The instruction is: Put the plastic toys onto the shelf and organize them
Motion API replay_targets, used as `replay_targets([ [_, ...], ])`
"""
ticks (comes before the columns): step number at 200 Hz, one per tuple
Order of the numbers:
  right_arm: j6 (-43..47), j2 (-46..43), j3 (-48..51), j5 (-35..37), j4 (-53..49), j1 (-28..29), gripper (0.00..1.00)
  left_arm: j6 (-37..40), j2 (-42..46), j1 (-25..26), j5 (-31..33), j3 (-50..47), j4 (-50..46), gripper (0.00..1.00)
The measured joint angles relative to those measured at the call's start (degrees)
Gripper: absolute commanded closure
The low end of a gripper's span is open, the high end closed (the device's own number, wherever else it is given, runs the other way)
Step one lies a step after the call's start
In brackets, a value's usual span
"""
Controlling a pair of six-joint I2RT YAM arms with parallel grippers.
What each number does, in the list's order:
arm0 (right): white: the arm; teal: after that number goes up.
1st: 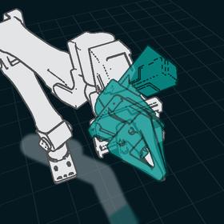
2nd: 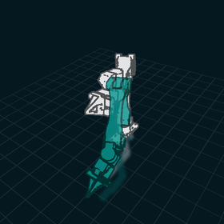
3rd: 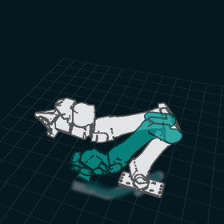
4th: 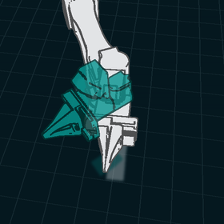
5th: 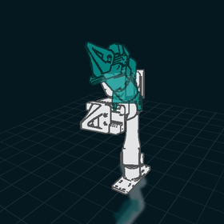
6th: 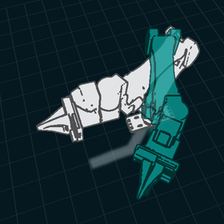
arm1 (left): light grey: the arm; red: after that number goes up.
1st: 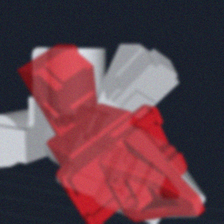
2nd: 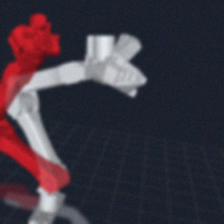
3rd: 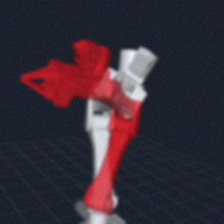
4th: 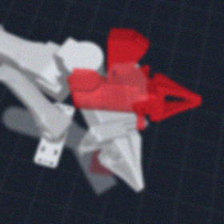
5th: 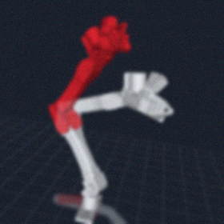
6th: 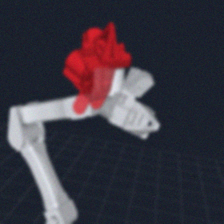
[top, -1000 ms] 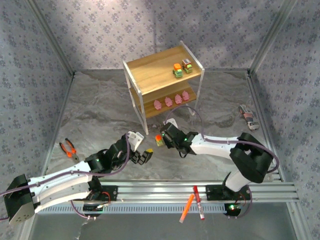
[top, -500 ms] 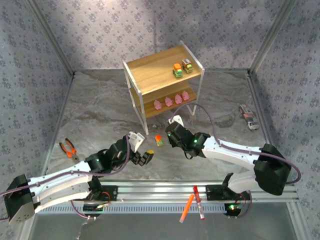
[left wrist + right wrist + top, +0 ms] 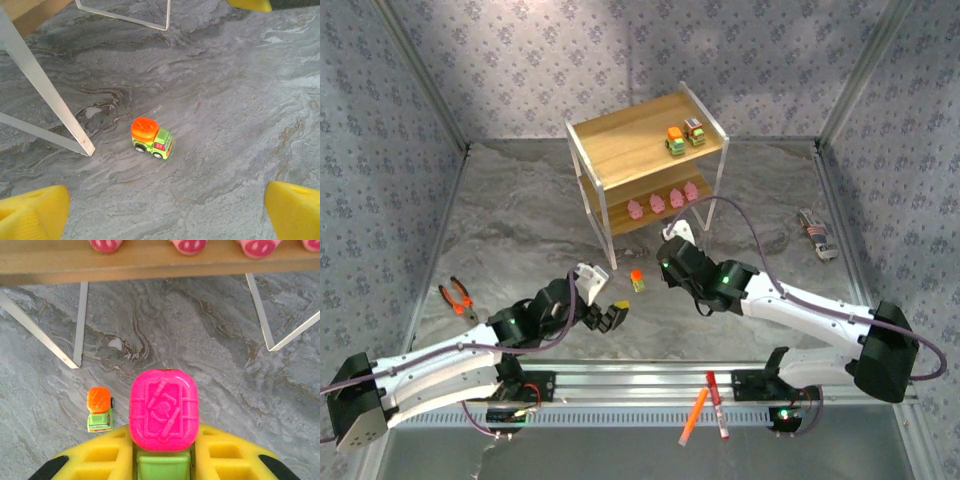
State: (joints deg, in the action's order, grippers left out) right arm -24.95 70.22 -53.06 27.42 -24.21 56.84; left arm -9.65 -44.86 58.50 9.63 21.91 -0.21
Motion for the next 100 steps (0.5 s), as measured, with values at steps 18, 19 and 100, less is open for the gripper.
replay_targets([
  [18,0.44,-0.59,-1.62,0.66,-1.31,0.66,0.75,0.00,0.50,0.00,0.00,0.00,0.07,0.01],
  [19,0.42,-0.61,-1.70,0.70,-1.38,0.68,0.75,0.00,0.55,0.00,0.00,0.00,0.07,0.01],
  [100,2.97,-1.66,-10.08,3.52,-5.90,2.86,0.75,0.00,5.86,0.00,0.24,-1.88,0.28,0.01],
])
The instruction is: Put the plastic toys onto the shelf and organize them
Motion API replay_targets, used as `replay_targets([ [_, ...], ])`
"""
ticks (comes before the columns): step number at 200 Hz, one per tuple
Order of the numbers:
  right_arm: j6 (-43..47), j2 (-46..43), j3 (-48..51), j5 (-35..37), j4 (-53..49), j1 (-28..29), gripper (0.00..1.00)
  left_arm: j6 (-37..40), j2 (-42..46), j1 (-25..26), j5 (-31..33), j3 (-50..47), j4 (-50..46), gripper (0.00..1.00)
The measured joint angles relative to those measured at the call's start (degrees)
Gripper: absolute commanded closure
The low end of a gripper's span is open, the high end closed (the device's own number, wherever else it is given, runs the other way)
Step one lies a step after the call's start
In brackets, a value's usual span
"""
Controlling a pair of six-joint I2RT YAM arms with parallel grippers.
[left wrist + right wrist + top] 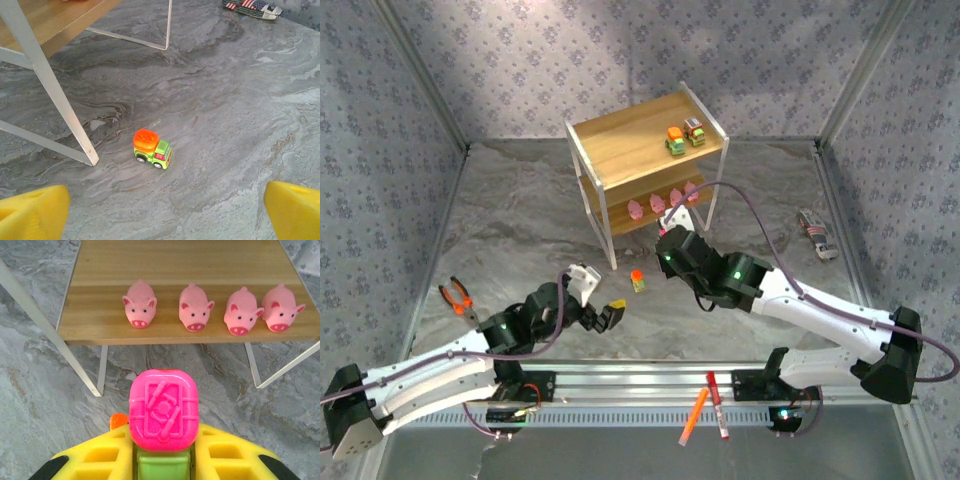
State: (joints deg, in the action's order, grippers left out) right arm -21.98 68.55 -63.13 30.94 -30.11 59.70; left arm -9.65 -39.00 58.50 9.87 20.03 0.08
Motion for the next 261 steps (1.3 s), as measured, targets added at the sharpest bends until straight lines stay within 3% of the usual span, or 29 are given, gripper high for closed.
replay_targets([
  [261,9.40,7.10,-21.77,0.79,-2.36,-0.37,0.76,-0.46,10.51,0.00,9.73,-3.13,-0.31,0.01],
])
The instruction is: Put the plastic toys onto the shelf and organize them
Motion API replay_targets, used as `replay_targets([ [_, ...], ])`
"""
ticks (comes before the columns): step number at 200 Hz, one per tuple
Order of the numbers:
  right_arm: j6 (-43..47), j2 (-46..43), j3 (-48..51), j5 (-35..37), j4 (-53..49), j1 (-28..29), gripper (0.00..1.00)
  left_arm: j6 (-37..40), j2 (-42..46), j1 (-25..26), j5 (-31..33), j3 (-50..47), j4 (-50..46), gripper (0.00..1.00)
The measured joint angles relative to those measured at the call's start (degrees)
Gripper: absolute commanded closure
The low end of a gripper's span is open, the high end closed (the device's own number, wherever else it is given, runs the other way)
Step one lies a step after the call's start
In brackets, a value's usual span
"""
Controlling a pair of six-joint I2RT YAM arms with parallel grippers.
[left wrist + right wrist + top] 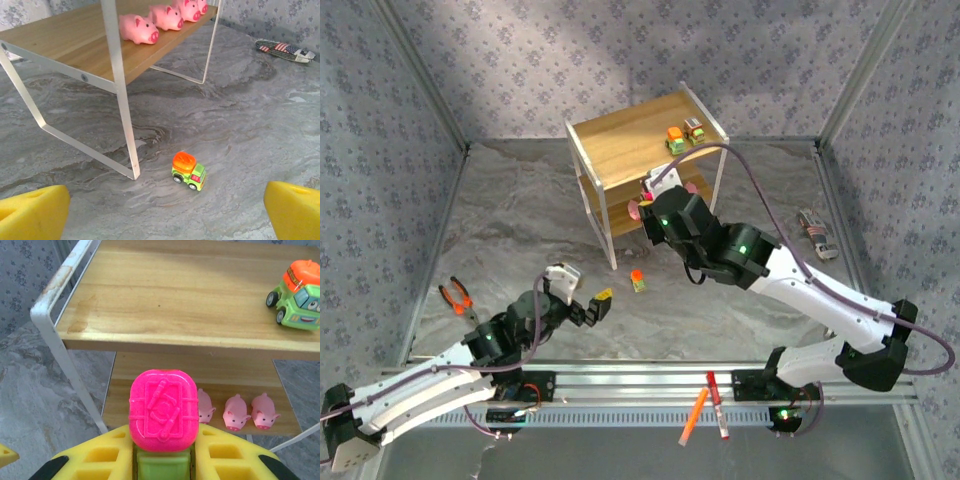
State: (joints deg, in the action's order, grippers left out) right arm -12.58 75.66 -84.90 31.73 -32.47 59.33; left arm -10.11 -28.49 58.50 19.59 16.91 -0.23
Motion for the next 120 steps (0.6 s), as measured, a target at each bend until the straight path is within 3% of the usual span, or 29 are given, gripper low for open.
replay_targets([
  [120,1.95,7.85,-14.27,-1.53,-4.46,-4.74,0.75,0.00,0.37,0.00,1.70,-0.24,-0.02,0.01],
])
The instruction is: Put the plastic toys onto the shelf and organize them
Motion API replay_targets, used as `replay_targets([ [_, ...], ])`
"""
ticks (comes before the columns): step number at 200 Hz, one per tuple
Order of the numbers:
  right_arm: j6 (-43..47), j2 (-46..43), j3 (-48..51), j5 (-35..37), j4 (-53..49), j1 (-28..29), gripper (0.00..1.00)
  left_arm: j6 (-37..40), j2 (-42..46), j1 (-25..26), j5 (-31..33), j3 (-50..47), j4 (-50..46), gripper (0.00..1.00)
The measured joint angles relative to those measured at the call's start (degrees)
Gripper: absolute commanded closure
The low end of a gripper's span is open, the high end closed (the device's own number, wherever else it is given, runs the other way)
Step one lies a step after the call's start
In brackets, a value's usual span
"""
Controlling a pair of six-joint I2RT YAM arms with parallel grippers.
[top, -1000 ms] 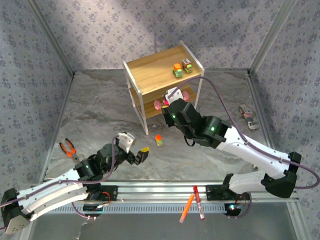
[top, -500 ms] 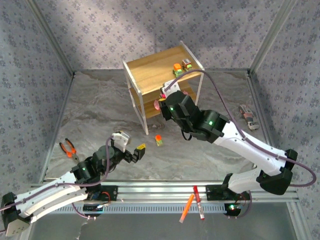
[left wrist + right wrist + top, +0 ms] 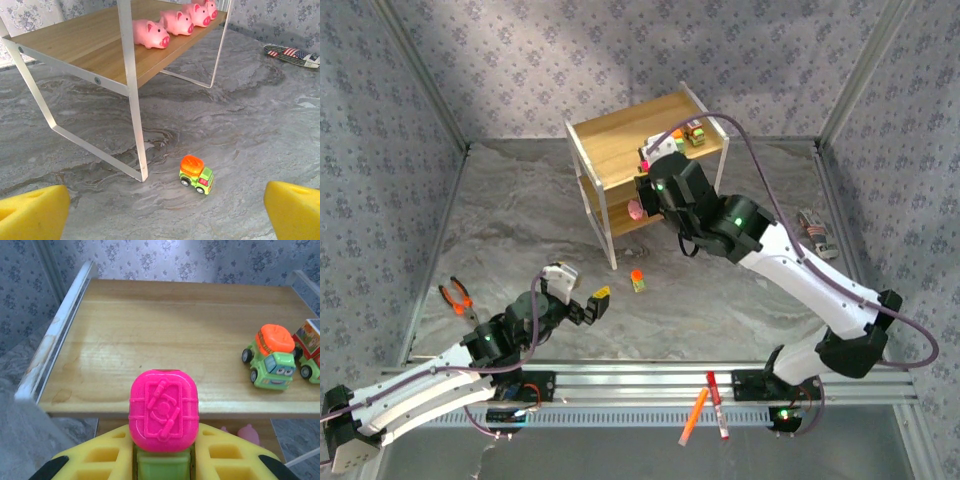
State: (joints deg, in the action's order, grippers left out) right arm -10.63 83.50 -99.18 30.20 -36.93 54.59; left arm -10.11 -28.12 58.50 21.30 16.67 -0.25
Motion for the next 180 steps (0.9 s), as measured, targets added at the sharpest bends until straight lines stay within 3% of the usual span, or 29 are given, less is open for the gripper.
replay_targets([
  [108,-0.02,7.41,-9.79,-6.91,-3.89,-10.16,0.75,0.00,-0.04,0.00,-0.02,0.00,0.00,0.00],
  [180,-0.02,12.07,-15.17,-10.10,-6.43,-11.74,0.75,0.00,-0.07,0.00,-0.02,0.00,0.00,0.01],
])
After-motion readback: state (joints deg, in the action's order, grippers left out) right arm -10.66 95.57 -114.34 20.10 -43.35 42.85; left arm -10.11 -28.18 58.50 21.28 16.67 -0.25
